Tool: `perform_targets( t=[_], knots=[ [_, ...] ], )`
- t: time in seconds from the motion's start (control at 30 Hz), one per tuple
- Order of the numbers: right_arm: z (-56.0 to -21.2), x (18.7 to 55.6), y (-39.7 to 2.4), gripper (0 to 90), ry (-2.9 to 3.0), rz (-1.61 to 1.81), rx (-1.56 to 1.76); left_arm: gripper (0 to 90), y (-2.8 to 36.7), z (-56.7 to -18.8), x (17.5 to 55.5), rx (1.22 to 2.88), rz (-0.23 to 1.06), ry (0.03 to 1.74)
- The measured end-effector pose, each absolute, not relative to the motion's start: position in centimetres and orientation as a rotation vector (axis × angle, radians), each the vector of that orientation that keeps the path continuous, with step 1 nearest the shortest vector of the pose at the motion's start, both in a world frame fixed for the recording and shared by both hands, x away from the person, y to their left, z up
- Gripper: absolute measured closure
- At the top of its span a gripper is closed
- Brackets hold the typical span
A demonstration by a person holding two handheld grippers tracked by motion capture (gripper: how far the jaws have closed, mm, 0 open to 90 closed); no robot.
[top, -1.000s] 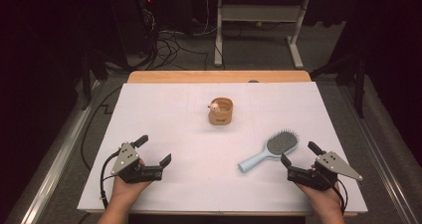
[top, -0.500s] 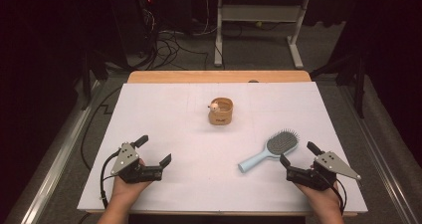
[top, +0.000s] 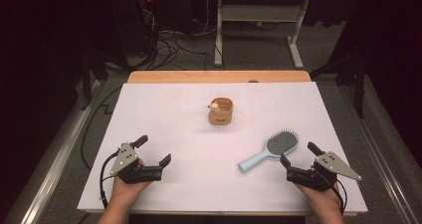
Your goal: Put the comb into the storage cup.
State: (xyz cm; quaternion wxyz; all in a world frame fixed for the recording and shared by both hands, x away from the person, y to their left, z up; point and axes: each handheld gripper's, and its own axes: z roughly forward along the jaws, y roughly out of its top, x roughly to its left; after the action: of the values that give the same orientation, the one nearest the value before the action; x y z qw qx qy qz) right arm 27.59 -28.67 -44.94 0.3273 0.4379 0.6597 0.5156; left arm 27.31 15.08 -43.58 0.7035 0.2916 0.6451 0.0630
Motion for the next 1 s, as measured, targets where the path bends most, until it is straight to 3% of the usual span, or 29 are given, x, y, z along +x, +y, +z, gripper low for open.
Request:
perform_targets(
  t=[0.17, 0.33, 0.5, 0.53, 0.57, 0.6, 0.67, 0.7, 0.77, 1.0],
  knots=[
    [-44.9, 27.7, -28.5, 2.8, 1.745, 1.341, 1.144, 0.1, 15.1, -43.6, 27.4, 0.65, 0.142, 1.436],
    [-44.7, 27.6, -27.9, 20.6, 1.772, 1.35, 1.152, 0.1, 15.0, -43.6, 27.4, 0.658, 0.142, 1.425],
    [-44.5, 28.1, -27.3, 46.8, 1.831, 1.39, 1.169, 0.1, 15.1, -43.7, 27.8, 0.65, 0.136, 1.433],
    [-44.5, 28.1, -27.3, 46.8, 1.831, 1.39, 1.169, 0.1, 15.1, -43.7, 27.8, 0.65, 0.136, 1.433],
    [-44.5, 28.3, -26.9, 59.4, 1.858, 1.41, 1.177, 0.1, 15.2, -43.7, 27.7, 0.651, 0.132, 1.434],
    [-44.5, 28.3, -26.9, 59.4, 1.858, 1.41, 1.177, 0.1, 15.2, -43.7, 27.7, 0.651, 0.132, 1.434],
    [-44.3, 28.6, -25.7, 75.4, 1.9, 1.408, 1.152, 0.1, 15.2, -43.5, 27.5, 0.64, 0.118, 1.426],
    [-44.3, 28.6, -25.7, 75.4, 1.9, 1.408, 1.152, 0.1, 15.2, -43.5, 27.5, 0.64, 0.118, 1.426],
    [-44.3, 28.8, -24.3, 86.5, 1.941, 1.398, 1.12, 0.1, 15.3, -43.6, 27.5, 0.646, 0.124, 1.422],
    [-45.2, 29.6, -19.3, 90.0, 2.101, 1.269, 1.018, 0.1, 15.3, -43.6, 27.6, 0.646, 0.115, 1.429]
  ],
)
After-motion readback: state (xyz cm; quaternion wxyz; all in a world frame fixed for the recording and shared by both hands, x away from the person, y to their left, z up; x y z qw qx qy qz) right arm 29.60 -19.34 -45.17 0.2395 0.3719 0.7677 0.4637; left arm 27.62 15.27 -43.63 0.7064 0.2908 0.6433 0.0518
